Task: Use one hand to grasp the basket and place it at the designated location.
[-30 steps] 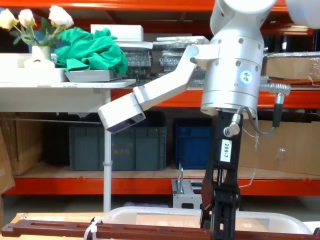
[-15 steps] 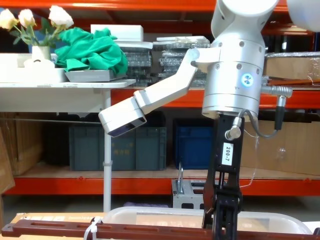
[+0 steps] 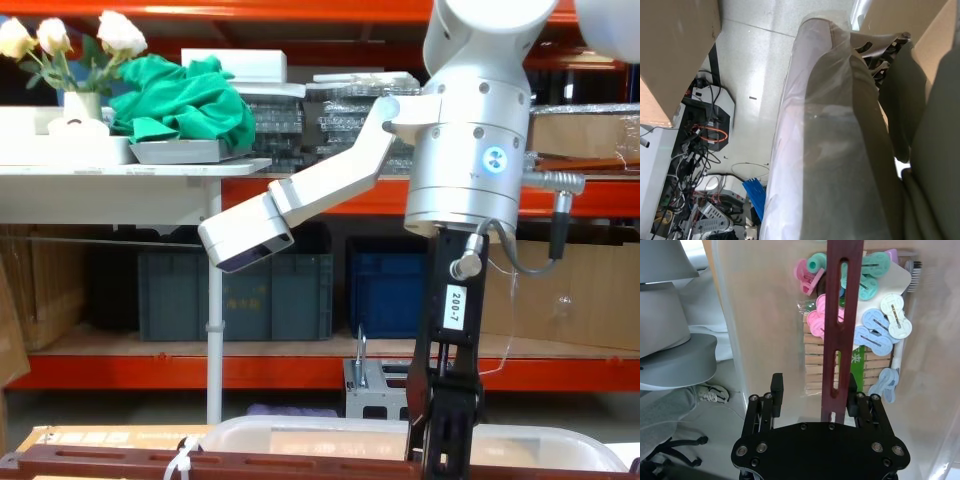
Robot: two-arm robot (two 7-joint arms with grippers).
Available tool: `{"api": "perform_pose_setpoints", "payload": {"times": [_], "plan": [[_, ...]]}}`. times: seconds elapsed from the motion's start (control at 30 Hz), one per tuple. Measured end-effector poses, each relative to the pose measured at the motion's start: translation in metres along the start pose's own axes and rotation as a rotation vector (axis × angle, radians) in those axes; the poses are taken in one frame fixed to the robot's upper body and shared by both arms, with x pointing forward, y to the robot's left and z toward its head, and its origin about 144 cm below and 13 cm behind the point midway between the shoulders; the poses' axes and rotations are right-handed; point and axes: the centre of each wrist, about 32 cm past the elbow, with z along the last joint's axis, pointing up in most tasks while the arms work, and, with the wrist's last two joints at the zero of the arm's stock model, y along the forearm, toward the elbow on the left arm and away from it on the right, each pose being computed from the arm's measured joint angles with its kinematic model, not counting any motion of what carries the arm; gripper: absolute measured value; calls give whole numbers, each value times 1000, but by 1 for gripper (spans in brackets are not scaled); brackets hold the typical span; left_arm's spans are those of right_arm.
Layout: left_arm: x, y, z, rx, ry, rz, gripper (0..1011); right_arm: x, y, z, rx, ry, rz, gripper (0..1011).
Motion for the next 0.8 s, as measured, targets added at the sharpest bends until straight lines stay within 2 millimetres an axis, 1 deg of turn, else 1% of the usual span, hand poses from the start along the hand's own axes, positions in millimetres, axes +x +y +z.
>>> {"api": "perform_pose_setpoints", "payload": {"times": [0.03,0.1,0.13,0.2,0.27,0.47,0.53,0.8], "plan": [[0,0,0,0,0,0,0,0,0,0,0,0,0,676],[0,0,0,0,0,0,0,0,0,0,-1,0,0,628],[0,0,0,0,0,0,0,0,0,0,-1,0,0,568],[0,0,0,0,0,0,0,0,0,0,-1,0,-1,530],[0,0,0,0,0,0,0,0,0,0,-1,0,-1,447],[0,0,0,0,0,0,0,0,0,0,-1,-1,-1,270],[0,0,0,0,0,0,0,0,0,0,-1,-1,-1,242],[0,0,0,0,0,0,0,0,0,0,-1,-1,-1,242]]}}
